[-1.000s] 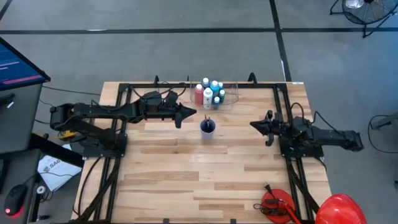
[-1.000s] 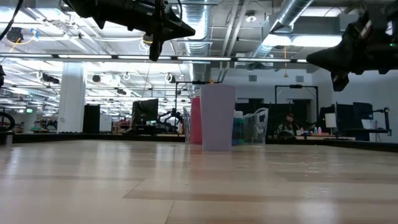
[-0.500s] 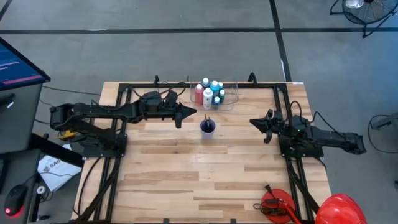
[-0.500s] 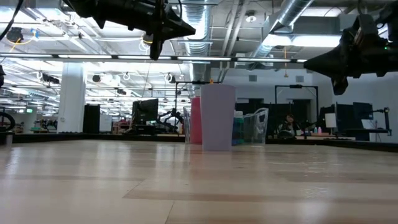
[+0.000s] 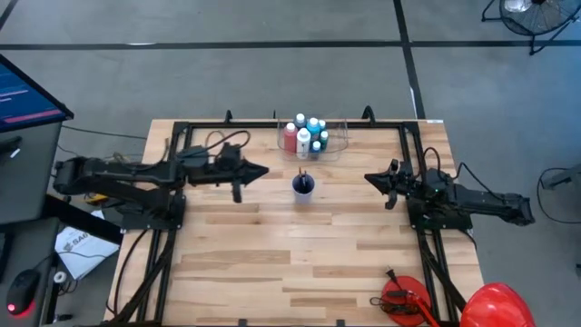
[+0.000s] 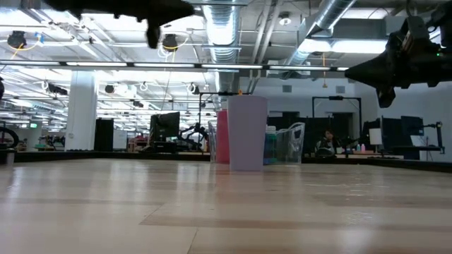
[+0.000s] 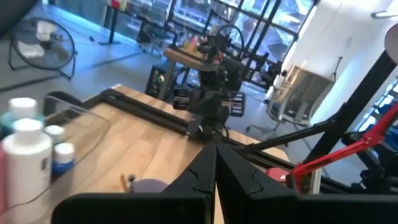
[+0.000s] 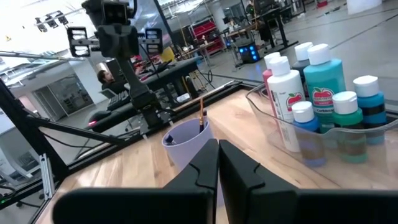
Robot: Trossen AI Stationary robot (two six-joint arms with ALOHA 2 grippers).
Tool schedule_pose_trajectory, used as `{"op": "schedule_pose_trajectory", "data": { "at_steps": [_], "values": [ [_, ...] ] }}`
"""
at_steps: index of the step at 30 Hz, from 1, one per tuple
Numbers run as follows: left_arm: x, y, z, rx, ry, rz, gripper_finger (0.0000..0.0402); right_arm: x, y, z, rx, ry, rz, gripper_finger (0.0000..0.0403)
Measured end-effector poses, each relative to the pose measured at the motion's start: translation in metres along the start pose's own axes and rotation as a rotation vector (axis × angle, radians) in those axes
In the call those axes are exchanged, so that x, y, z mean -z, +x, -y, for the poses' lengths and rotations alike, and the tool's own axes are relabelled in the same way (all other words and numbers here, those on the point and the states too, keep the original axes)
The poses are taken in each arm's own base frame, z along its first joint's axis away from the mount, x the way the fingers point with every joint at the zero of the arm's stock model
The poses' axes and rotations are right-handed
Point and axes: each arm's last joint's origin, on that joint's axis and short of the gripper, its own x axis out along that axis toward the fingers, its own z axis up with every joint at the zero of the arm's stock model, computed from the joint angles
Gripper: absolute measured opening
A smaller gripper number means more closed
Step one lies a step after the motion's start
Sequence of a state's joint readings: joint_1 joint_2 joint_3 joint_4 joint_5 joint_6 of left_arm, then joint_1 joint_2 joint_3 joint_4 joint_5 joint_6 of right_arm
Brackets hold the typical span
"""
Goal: Pick & Place Paint Supplies
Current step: Return to Home Position
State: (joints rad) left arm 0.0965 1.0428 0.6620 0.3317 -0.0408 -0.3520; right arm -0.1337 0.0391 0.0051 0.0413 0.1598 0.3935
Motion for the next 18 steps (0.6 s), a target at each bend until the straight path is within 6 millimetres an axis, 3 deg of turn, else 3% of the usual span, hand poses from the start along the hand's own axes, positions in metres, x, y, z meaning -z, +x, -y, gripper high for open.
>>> {"op": "schedule_pose_trajectory", "data": {
  "at_steps": [10, 18],
  "values": [
    [0.038, -0.065, -0.016, 0.014, -0.045, 0.08, 0.0001, 0.0, 0.0, 0.0, -0.002, 0.0, -0.001, 0.0006],
    [0.065, -0.098, -0.028, 0.041, -0.078, 0.162, 0.0001, 0.0, 0.0, 0.0, -0.004, 0.0, -0.002, 0.0006]
  ]
}}
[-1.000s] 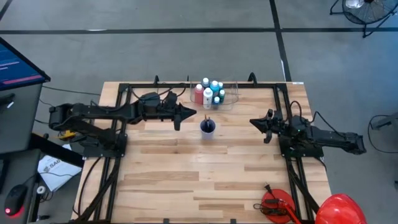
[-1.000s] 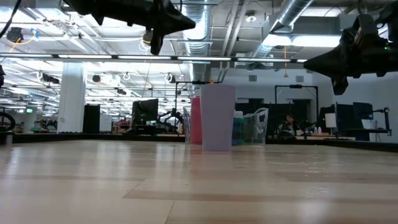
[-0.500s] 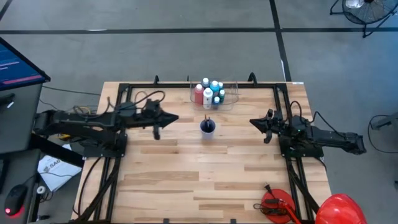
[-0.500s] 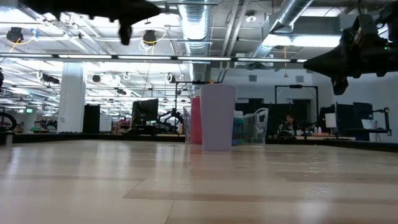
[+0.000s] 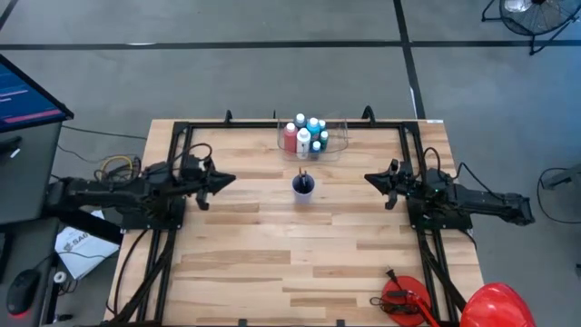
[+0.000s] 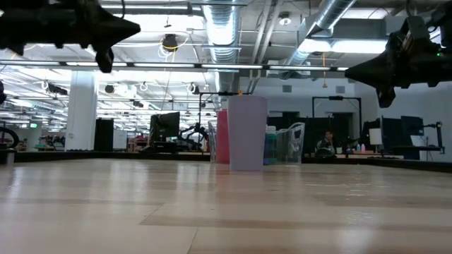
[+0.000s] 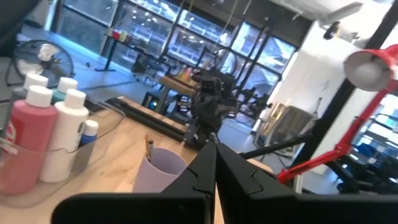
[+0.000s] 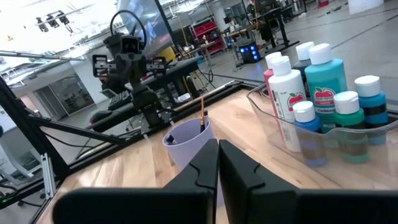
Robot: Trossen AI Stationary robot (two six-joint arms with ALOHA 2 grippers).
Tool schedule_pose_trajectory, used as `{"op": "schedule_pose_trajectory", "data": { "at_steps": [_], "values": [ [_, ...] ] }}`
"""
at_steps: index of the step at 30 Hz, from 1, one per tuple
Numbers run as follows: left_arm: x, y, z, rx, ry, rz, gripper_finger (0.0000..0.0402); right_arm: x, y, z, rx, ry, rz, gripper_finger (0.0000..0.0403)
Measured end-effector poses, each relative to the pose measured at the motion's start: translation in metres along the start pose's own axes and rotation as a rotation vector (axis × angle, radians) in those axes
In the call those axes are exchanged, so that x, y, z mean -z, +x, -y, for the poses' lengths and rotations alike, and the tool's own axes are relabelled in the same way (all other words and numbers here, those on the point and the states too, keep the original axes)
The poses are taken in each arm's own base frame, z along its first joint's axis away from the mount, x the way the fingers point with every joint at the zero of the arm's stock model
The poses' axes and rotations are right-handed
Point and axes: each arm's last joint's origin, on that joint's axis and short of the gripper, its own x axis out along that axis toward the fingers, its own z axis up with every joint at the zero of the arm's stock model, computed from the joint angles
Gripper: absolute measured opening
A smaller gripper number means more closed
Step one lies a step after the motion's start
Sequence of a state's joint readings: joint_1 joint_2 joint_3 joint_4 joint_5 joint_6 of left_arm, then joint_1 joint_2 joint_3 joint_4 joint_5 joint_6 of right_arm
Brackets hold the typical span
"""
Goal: Pick & Place Paint Supplies
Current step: Return to Home Position
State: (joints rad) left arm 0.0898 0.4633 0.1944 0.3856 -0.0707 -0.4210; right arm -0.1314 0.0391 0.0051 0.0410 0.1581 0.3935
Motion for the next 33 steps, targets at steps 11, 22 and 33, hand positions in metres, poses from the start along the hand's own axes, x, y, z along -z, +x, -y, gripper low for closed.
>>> {"op": "schedule_pose_trajectory", "data": {
  "at_steps": [11, 22, 33],
  "values": [
    [0.033, -0.026, -0.016, 0.049, 0.024, 0.037, 0.0001, 0.0, 0.0, 0.0, 0.0, 0.0, 0.0, 0.0006],
    [0.059, -0.034, -0.027, -0.025, 0.078, -0.234, 0.0001, 0.0, 0.0, 0.0, -0.001, 0.0, -0.001, 0.0006],
    [0.062, -0.033, -0.028, -0.027, 0.085, -0.275, 0.0001, 0.0, 0.0, 0.0, -0.001, 0.0, -0.001, 0.0006]
  ]
}}
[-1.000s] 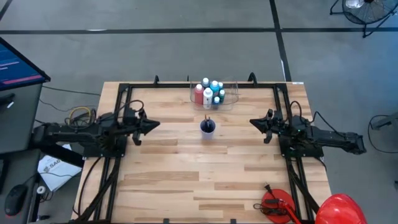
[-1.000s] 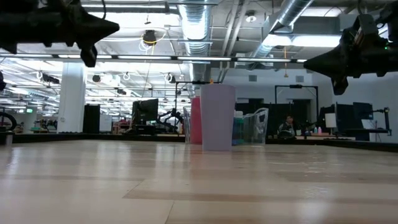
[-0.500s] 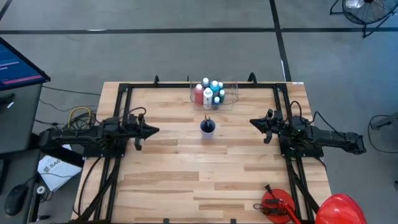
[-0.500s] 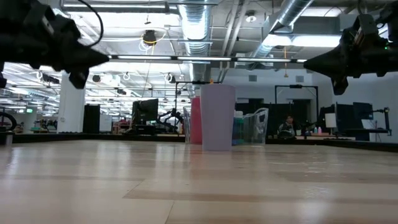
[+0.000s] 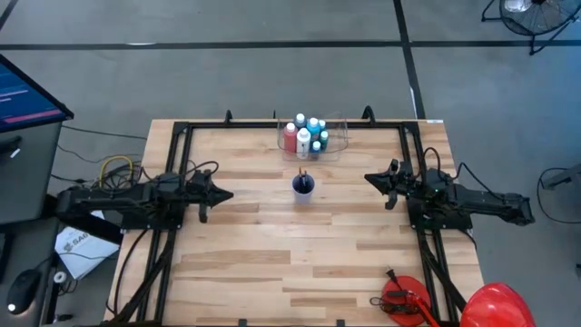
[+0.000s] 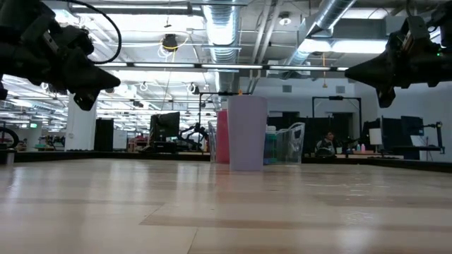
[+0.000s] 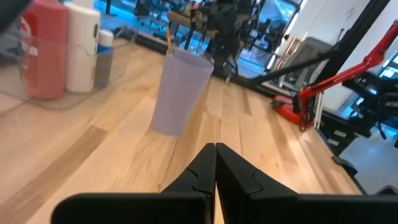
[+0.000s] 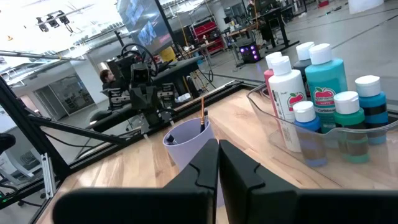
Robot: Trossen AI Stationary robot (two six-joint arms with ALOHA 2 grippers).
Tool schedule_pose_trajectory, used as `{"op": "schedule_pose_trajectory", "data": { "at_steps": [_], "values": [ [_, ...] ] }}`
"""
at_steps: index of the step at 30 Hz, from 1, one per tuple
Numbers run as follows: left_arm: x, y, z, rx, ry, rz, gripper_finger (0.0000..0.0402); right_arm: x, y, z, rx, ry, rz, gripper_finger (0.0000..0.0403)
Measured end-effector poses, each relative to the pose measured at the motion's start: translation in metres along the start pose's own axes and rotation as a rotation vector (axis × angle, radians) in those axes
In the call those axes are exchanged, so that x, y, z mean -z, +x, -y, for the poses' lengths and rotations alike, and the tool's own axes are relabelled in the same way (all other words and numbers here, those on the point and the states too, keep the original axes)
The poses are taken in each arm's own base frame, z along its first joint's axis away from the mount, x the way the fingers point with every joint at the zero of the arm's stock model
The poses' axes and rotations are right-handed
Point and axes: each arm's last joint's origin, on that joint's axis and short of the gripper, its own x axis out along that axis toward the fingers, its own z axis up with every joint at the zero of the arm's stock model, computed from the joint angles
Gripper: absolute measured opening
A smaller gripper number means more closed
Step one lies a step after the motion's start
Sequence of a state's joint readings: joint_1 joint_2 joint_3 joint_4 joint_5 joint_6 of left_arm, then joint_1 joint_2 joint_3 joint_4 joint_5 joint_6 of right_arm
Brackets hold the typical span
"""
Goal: Pick & Place Paint Supplies
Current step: Return to Home Position
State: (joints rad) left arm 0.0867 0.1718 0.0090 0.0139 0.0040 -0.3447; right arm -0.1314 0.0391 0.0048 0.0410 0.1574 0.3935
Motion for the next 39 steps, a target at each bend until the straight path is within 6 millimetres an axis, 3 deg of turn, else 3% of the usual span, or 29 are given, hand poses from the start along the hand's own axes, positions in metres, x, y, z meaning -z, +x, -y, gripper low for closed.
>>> {"op": "schedule_pose_trajectory", "data": {
  "at_steps": [9, 39],
  "values": [
    [0.0069, 0.0061, -0.002, -0.022, 0.0, -0.085, 0.0001, 0.0, 0.0, 0.0, 0.0, 0.0, 0.0, 0.0006],
    [0.005, 0.0086, -0.0013, -0.016, 0.0, -0.066, 0.0001, 0.0, 0.0, 0.0, 0.0, 0.0, 0.0, 0.0006]
  ]
}}
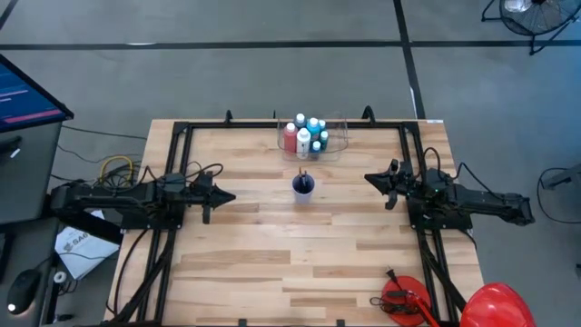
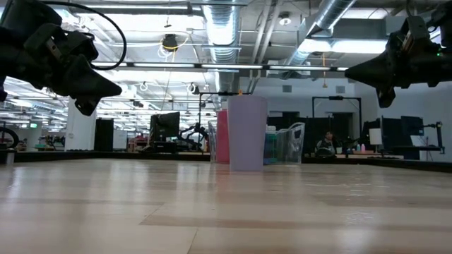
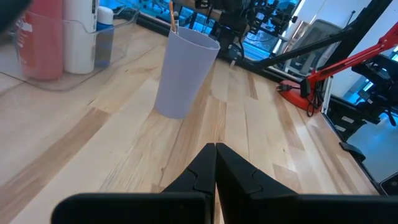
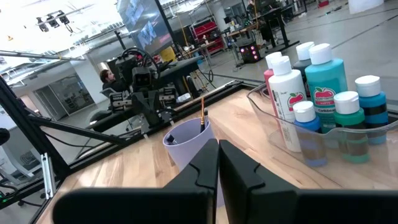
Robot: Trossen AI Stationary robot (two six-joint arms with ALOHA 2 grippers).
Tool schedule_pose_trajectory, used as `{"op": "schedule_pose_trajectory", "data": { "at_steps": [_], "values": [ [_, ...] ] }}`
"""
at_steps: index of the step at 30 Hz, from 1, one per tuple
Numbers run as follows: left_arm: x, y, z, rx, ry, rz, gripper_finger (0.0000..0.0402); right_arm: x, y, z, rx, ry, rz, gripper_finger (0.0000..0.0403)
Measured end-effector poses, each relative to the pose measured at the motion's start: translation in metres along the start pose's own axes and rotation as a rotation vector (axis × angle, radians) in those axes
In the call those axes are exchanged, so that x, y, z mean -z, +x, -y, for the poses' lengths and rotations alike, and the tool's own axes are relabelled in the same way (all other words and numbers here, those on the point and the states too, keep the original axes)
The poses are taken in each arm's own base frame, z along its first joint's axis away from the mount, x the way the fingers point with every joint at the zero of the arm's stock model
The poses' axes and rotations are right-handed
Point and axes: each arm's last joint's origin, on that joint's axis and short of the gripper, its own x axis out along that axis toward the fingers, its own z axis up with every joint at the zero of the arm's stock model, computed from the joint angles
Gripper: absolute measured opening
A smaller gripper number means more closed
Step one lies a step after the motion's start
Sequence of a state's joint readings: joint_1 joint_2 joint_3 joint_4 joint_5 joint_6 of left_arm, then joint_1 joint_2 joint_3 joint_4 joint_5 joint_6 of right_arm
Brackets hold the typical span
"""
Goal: Pick & Place Paint Supplies
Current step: Return to Home Position
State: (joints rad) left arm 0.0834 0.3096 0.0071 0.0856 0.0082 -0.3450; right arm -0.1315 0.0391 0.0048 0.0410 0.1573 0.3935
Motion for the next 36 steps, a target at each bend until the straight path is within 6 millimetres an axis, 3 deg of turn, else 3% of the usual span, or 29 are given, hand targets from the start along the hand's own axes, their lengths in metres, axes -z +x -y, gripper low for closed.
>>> {"op": "schedule_pose_trajectory", "data": {
  "at_steps": [36],
  "values": [
    [-0.0027, -0.0001, 0.001, 0.009, 0.0, 0.027, 0.0001, 0.0001, 0.0, 0.0001, 0.0, 0.0, 0.0, 0.0006]
  ]
}}
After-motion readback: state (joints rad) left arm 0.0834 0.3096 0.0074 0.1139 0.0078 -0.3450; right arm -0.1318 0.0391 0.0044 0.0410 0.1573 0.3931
